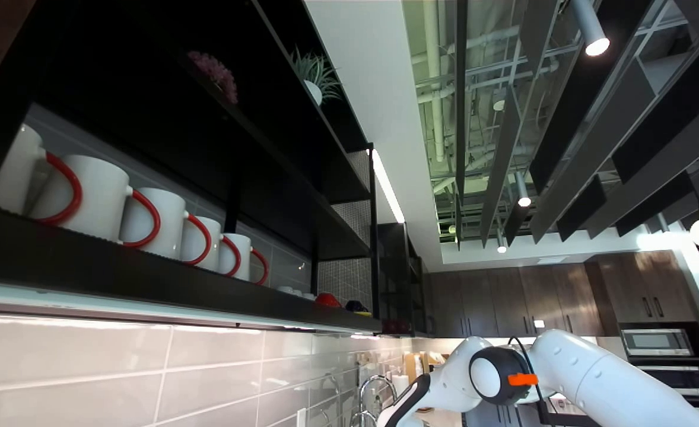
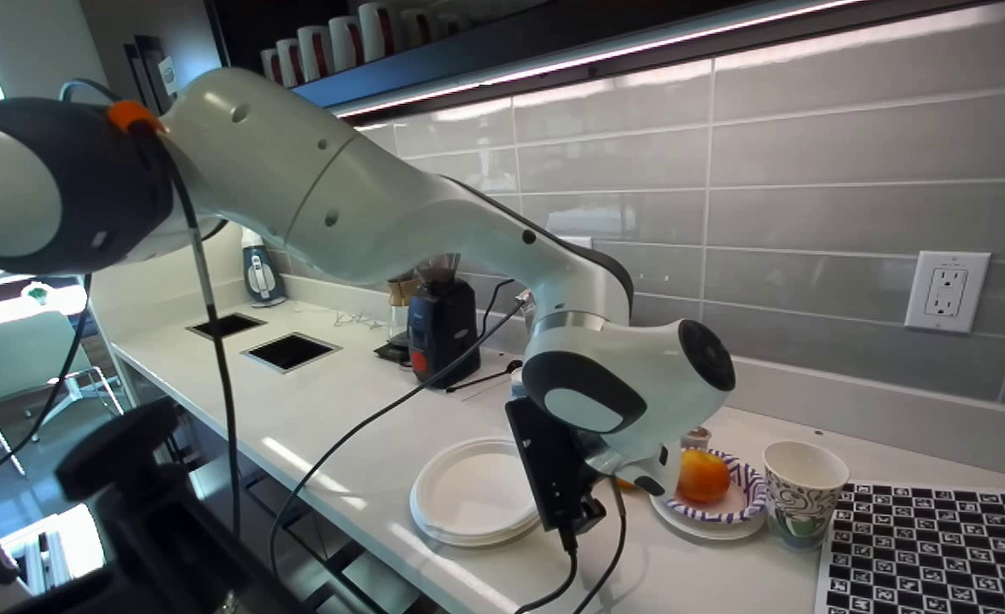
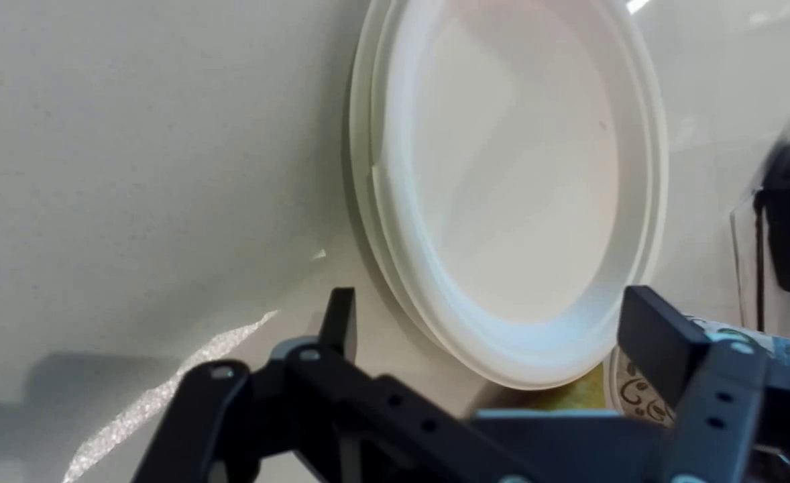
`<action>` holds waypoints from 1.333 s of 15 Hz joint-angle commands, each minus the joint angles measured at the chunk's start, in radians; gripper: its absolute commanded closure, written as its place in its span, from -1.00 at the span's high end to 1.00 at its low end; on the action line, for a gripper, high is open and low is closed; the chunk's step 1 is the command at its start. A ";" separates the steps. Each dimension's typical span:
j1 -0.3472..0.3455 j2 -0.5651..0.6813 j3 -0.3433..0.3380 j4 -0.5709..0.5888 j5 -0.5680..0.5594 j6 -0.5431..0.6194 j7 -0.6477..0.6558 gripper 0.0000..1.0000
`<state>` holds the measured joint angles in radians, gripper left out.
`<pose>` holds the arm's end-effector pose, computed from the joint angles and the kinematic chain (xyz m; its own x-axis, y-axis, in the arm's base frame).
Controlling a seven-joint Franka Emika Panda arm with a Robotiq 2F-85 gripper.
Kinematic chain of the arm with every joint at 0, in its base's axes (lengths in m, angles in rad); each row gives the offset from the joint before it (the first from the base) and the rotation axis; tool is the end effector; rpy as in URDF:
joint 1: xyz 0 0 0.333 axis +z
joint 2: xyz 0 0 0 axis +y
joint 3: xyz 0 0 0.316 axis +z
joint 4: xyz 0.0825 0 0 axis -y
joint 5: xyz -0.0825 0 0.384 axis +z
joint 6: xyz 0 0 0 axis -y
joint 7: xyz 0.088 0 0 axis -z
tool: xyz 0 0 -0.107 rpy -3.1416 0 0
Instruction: Put the white plates on the counter then unstack them.
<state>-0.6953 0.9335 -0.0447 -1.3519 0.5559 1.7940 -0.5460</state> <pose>0.5374 -0.4228 0.1380 0.9066 -0.3542 -0.2295 -0.4202 -0.7061 -0.5700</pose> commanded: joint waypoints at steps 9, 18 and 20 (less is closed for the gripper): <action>0.042 0.013 0.013 -0.005 -0.123 0.010 0.008 1.00; 0.058 0.000 0.014 -0.032 -0.175 0.054 -0.065 1.00; 0.062 -0.005 0.015 -0.040 -0.180 0.076 -0.085 1.00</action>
<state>-0.6409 0.9463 -0.0356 -1.3599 0.4070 1.8217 -0.5952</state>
